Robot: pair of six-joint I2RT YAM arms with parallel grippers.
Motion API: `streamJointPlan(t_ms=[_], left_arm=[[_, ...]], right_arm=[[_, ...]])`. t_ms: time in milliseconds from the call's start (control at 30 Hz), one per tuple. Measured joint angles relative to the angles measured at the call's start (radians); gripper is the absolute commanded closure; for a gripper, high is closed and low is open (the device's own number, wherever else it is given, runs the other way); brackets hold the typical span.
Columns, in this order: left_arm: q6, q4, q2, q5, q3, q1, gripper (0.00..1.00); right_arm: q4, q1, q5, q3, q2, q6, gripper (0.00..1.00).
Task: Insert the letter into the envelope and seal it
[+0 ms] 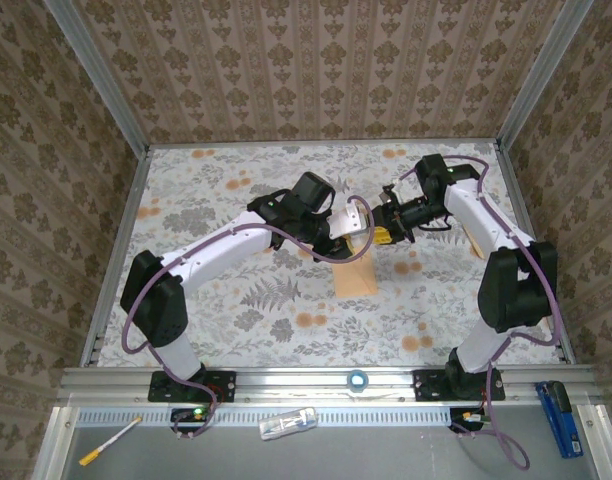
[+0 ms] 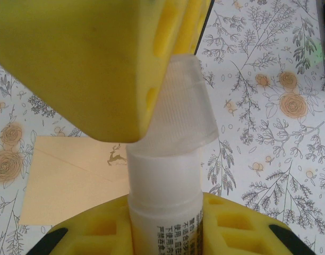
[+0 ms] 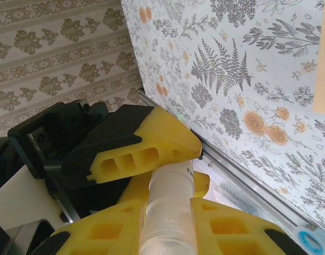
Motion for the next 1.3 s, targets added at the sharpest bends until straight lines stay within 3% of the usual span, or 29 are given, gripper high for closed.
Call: streamJointPlan(t_ms=[500, 1300], left_arm=[[0.004, -0.081, 0.0, -0.008, 0.0, 0.0, 1.0], [0.003, -0.08, 0.0, -0.031, 0.0, 0.01, 1.0]], right_arm=[[-0.008, 0.04, -0.018, -0.007, 0.036, -0.031, 0.75], [0.09, 0.048, -0.01, -0.018, 0.035, 0.171, 0.75]])
